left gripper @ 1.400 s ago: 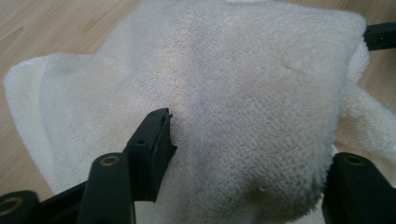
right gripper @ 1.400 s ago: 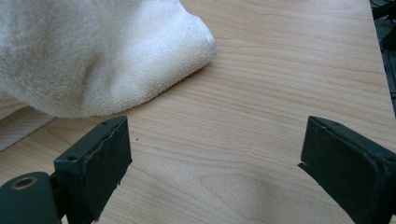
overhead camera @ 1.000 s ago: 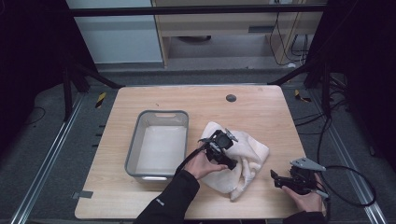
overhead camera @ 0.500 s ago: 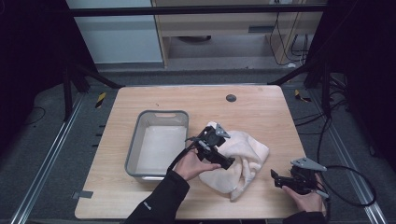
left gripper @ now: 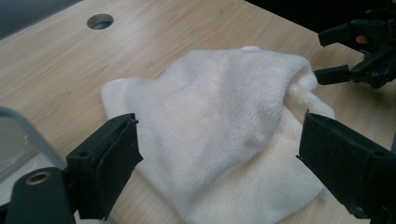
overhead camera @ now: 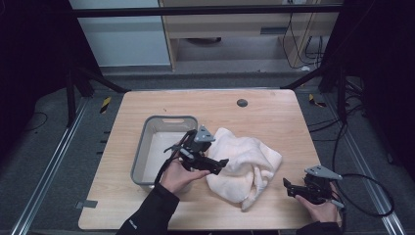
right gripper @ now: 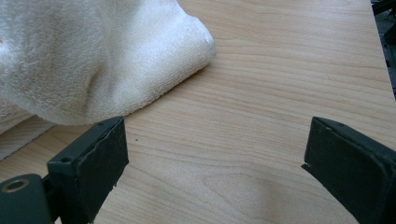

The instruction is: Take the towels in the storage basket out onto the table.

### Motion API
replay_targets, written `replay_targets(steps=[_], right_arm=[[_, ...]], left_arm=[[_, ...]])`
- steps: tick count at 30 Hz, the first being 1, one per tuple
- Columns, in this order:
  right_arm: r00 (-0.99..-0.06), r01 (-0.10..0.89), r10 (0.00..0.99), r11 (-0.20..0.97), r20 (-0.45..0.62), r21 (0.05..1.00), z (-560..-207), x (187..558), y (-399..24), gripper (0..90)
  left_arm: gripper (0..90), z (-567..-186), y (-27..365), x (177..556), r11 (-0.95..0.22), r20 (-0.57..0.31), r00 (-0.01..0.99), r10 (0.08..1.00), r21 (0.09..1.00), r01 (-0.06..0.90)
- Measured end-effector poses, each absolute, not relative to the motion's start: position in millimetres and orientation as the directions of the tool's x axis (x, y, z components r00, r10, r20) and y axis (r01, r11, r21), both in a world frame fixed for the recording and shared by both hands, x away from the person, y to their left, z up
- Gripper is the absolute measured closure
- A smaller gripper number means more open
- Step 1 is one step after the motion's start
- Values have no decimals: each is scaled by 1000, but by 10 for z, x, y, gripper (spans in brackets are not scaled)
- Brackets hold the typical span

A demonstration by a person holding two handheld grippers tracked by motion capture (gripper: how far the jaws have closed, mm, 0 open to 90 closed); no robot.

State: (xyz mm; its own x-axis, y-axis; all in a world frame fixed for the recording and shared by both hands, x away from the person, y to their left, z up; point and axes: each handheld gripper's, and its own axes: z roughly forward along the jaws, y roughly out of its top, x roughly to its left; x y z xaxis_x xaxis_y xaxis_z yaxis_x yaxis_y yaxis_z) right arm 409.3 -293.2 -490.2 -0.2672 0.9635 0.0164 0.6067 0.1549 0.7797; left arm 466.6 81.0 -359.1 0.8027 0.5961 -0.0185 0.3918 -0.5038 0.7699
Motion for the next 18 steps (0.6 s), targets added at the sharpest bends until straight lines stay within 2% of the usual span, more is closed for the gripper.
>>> replay_targets(steps=[18], right_arm=[[-264, 607, 964, 146, 26, 781, -4902, 4071, -2922, 64]], left_arm=[[131, -3694, 1915, 4512, -310, -19, 625, 781, 856, 413]])
